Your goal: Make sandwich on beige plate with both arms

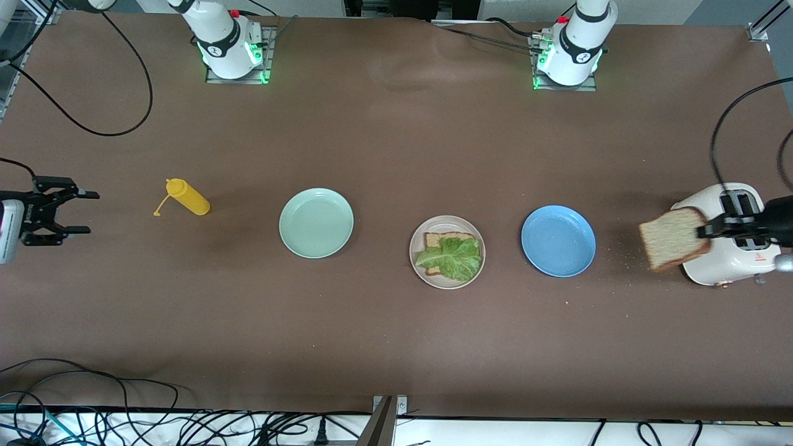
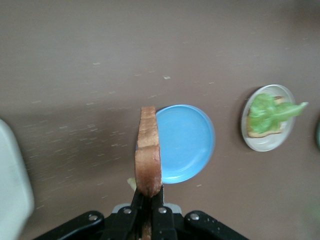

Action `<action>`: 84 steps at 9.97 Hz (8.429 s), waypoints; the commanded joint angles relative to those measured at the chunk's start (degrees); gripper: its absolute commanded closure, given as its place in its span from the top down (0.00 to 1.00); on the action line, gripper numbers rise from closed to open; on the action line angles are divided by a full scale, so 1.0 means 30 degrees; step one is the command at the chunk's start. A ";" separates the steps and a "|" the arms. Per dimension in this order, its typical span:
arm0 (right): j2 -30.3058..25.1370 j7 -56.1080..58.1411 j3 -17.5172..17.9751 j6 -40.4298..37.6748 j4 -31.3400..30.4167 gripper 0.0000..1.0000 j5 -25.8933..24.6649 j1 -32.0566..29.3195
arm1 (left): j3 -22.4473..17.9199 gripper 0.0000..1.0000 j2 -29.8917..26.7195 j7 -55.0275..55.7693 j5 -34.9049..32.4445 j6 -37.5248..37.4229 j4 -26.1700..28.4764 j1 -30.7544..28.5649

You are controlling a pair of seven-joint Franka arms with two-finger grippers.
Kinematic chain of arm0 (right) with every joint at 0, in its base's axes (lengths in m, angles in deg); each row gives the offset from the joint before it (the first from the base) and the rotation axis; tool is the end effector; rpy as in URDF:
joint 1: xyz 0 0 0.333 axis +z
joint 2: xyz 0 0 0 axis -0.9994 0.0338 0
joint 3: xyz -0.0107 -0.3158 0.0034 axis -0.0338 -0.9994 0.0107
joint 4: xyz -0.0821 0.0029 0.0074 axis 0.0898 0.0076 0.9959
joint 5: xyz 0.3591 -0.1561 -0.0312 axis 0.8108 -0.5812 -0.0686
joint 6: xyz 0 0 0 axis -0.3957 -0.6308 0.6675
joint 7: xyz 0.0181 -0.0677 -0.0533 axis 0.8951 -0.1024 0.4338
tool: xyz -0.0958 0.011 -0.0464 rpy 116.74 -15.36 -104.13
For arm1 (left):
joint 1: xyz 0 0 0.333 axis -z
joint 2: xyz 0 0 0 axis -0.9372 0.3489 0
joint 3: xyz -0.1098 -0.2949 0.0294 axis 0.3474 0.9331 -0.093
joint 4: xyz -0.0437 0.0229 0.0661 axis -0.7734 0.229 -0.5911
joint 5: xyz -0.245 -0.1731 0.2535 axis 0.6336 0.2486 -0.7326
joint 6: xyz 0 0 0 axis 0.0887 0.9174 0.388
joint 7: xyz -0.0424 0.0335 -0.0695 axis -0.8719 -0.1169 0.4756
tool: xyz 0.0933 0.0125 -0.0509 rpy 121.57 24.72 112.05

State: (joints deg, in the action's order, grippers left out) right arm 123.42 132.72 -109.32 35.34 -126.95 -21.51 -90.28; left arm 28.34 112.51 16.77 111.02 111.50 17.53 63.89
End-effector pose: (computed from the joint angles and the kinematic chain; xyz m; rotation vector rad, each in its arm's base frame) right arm 0.6456 -0.1796 0.4234 -2.3928 -1.0655 0.0942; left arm 0.6698 0.0967 0.4456 2.6995 -0.0520 -0.1667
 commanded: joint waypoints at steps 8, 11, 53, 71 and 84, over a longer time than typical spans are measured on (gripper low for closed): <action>-0.4599 -2.0442 0.2624 -0.1137 -0.0141 1.00 -0.7893 0.4407 | -0.0208 0.00 0.4895 -0.1481 1.5010 -0.0238 -0.0434 0.3594; -0.7261 -2.2631 0.6394 0.1433 -0.3319 1.00 -0.9630 0.2381 | -0.0208 0.00 0.5192 -0.1542 1.5105 0.0401 0.0005 0.4941; -0.7829 -2.2455 0.6365 0.2791 -0.4770 1.00 -0.9776 0.2468 | -0.4310 1.00 -0.1462 0.3995 -0.7014 0.1500 0.0659 0.4944; -0.7858 -2.2455 0.6365 0.2762 -0.4799 1.00 -0.9776 0.2468 | 0.0726 1.00 -0.7728 0.3644 -0.8244 0.0233 0.3669 0.2367; -0.7858 -2.2455 0.6365 0.2762 -0.4799 1.00 -0.9776 0.2468 | 0.1462 1.00 -0.7641 0.3322 -0.9740 0.0348 0.3057 0.2396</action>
State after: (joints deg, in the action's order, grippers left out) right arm 101.62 65.57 -91.04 43.47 -139.63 -49.90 -82.34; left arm 32.41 89.14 27.17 83.00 113.48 29.18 71.14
